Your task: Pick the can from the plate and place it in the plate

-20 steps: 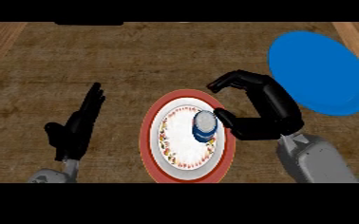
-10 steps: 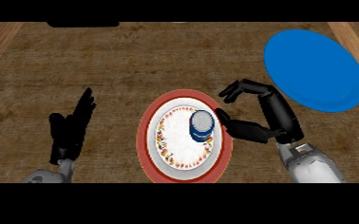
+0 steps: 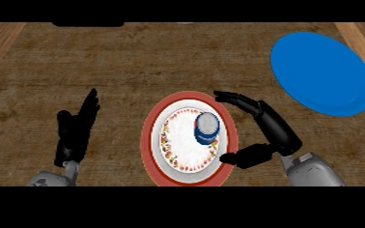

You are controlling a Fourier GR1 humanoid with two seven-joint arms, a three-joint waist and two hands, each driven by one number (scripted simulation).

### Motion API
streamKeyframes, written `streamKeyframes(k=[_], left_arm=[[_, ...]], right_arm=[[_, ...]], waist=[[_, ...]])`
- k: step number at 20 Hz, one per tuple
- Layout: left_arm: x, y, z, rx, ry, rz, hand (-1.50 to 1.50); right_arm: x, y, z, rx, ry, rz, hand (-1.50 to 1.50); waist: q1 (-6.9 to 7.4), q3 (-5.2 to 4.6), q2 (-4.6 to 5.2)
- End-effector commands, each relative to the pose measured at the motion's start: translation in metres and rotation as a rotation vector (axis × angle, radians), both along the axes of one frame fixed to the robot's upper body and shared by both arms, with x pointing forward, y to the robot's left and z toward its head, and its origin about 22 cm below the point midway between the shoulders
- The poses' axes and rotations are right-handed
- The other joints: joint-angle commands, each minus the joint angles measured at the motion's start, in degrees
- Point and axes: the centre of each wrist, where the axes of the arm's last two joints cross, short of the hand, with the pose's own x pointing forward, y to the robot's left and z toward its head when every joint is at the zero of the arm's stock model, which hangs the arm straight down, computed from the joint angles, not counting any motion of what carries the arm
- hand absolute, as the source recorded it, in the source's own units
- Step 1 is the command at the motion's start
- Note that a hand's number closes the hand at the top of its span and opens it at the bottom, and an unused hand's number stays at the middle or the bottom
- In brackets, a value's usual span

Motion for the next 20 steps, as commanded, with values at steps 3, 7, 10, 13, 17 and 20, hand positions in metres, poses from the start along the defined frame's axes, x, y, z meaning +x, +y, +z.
streamKeyframes(k=[3,7,10,13,17,20], left_arm=[[0.003,-0.013,0.005,0.002,-0.013,0.001,0.00],[-0.002,-0.019,0.005,-0.006,0.000,-0.012,0.00],[0.002,0.005,0.003,0.012,0.011,0.016,0.00],[-0.003,0.007,-0.005,-0.007,0.006,0.018,0.00],[-0.013,0.002,-0.009,0.023,-0.009,0.011,0.00],[0.006,0.000,0.001,-0.009,0.001,0.001,0.00]], right_arm=[[0.003,0.017,0.043,-0.338,-0.088,-0.018,-1.50],[0.015,0.011,0.080,-0.497,-0.052,0.025,-1.50],[0.005,0.030,0.078,-0.623,0.049,0.084,-1.50],[0.014,0.048,0.087,-0.709,0.128,0.125,-1.50],[0.028,0.055,0.072,-0.765,0.195,0.147,-1.50],[0.044,0.051,0.083,-0.760,0.213,0.146,-1.50]], waist=[[-0.35,-0.14,-0.26],[-0.18,-0.08,-0.11],[-0.28,-0.13,-0.07],[0.12,-0.13,0.03],[0.33,-0.04,0.08],[-0.02,-0.03,0.11]])
